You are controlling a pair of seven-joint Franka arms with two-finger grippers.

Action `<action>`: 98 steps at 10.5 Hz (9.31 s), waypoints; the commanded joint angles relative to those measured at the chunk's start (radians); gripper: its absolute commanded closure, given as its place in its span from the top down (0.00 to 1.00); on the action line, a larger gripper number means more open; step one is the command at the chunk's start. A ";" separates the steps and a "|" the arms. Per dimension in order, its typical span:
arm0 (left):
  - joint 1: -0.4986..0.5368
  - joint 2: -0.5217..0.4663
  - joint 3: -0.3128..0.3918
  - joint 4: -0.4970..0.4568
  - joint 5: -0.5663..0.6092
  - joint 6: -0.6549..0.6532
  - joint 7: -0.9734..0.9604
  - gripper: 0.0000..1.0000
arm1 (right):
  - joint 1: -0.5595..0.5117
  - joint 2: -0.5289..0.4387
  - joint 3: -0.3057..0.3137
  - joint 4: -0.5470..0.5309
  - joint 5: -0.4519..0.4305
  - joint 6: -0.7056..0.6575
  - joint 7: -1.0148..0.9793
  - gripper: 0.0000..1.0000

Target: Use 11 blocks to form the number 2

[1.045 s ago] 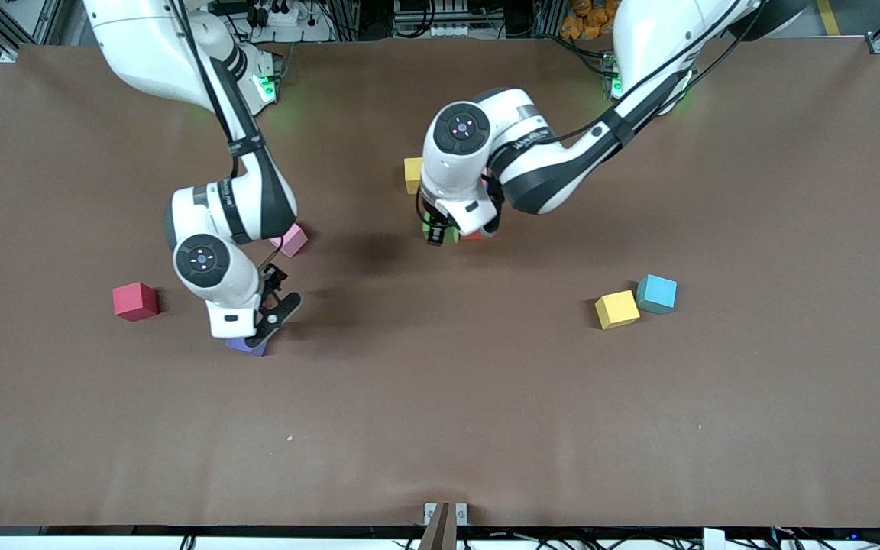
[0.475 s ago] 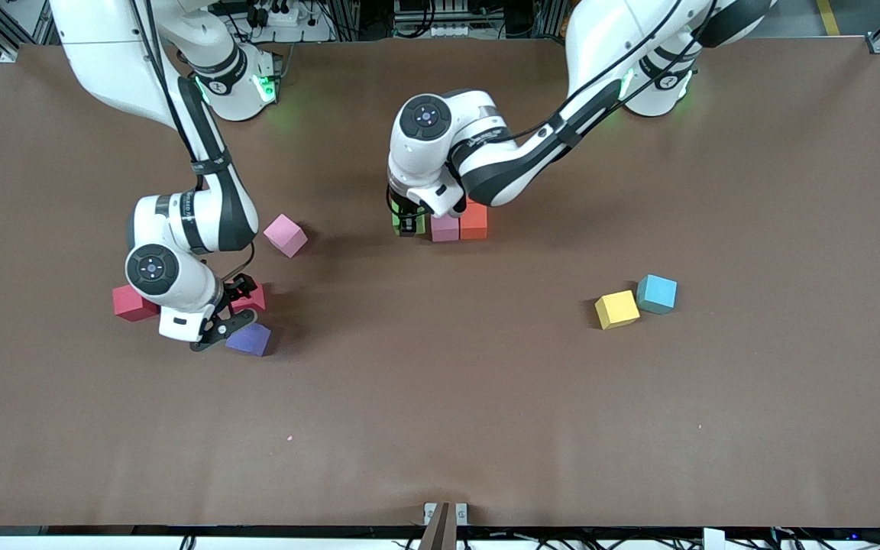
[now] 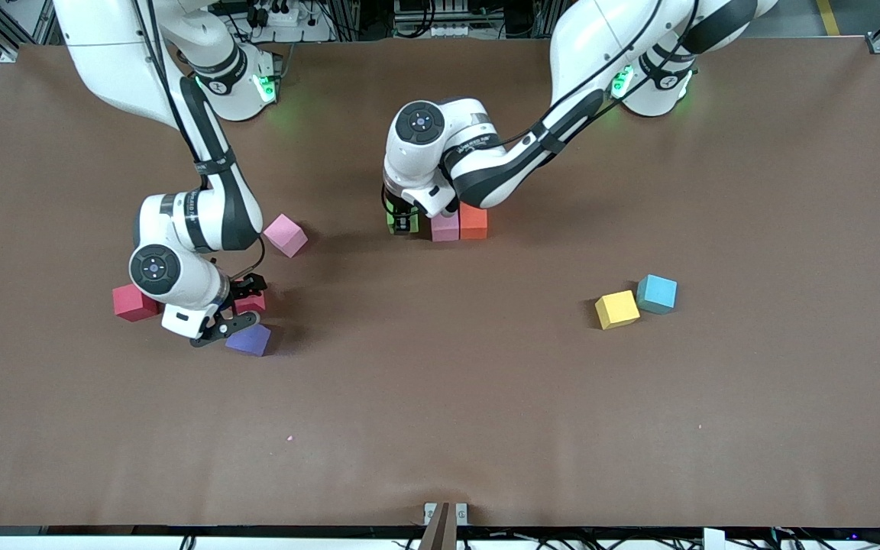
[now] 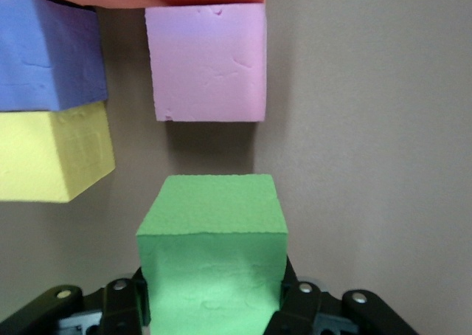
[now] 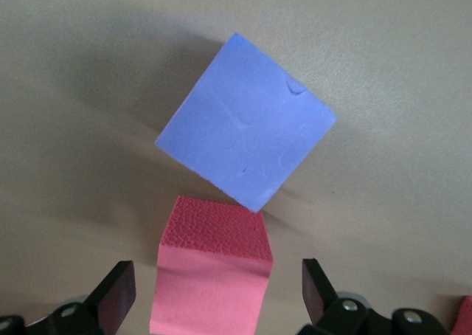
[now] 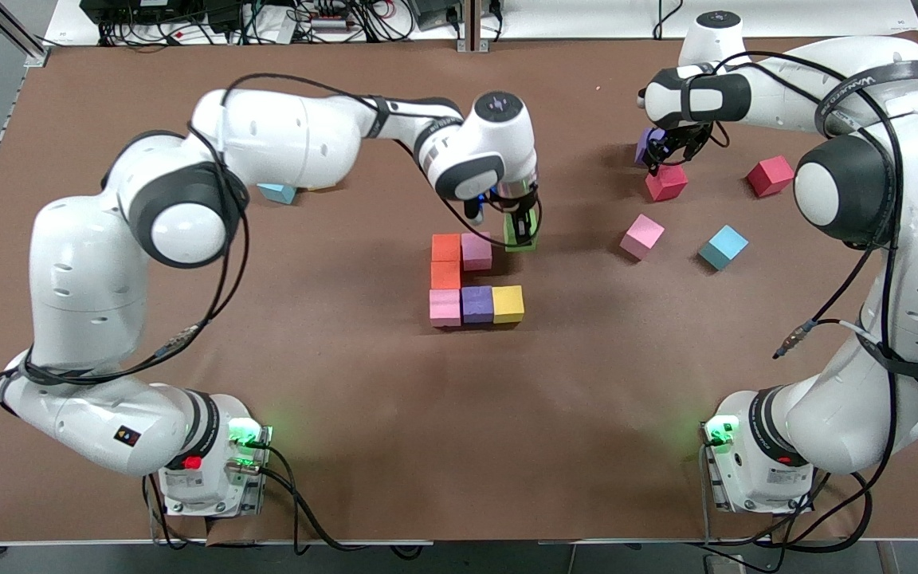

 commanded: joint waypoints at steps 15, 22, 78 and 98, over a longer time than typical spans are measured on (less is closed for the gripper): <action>-0.035 -0.017 0.084 -0.137 0.201 0.125 -0.350 0.31 | 0.057 -0.007 0.014 0.041 0.077 -0.117 0.118 0.16; -0.037 -0.103 0.069 -0.126 0.197 0.035 -0.344 1.00 | 0.110 -0.004 0.014 0.084 0.123 -0.138 0.204 0.16; 0.040 0.176 0.327 0.482 -0.175 -0.317 1.981 0.38 | 0.074 0.228 -0.151 0.414 0.235 -0.193 0.443 1.00; -0.116 0.243 0.324 0.483 -0.304 -0.236 1.984 0.37 | 0.034 0.266 -0.121 0.389 0.330 -0.153 0.316 0.30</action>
